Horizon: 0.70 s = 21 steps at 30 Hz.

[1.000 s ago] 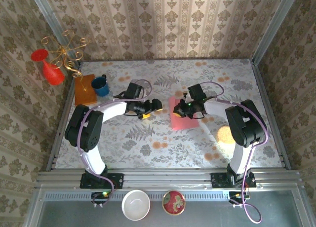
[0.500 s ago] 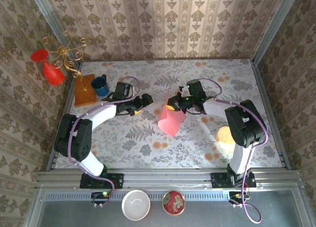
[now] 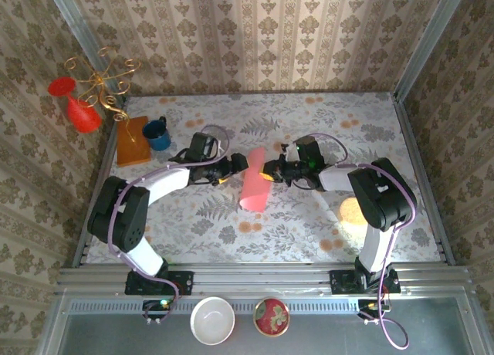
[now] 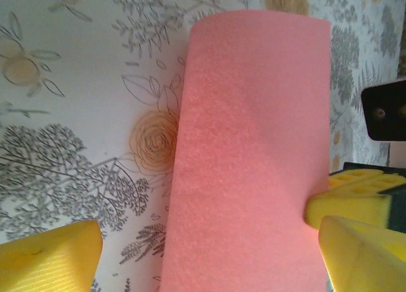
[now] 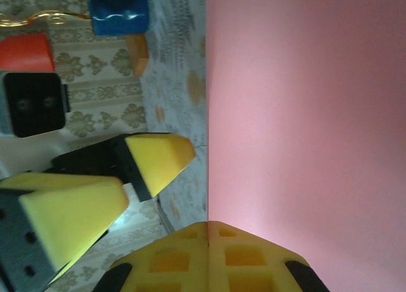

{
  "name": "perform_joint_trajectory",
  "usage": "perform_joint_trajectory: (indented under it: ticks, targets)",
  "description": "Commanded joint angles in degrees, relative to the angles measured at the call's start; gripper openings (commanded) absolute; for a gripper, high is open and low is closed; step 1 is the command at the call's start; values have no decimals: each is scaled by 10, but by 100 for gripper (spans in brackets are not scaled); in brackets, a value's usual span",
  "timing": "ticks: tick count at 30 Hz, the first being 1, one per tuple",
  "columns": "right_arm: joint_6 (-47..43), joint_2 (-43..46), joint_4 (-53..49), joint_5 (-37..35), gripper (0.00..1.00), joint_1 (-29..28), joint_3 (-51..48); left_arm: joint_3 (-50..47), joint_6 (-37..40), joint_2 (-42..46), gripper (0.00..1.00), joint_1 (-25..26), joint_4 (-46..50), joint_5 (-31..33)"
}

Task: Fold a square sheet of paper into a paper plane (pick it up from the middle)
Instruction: First fold in half a square sheet of paper at the center of the table.

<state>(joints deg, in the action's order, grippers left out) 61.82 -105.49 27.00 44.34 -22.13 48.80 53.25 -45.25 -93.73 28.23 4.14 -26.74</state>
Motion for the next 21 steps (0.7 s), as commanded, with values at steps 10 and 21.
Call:
perform_joint_trajectory:
  ticks: [10, 21]
  targets:
    - [-55, 3, -33, -79, 4, 2, -50, 25, 46, -28, 85, 52, 71, 27]
    - [-83, 25, -100, -119, 4, 5, -52, 89, 58, -84, 70, 82, 101, 21]
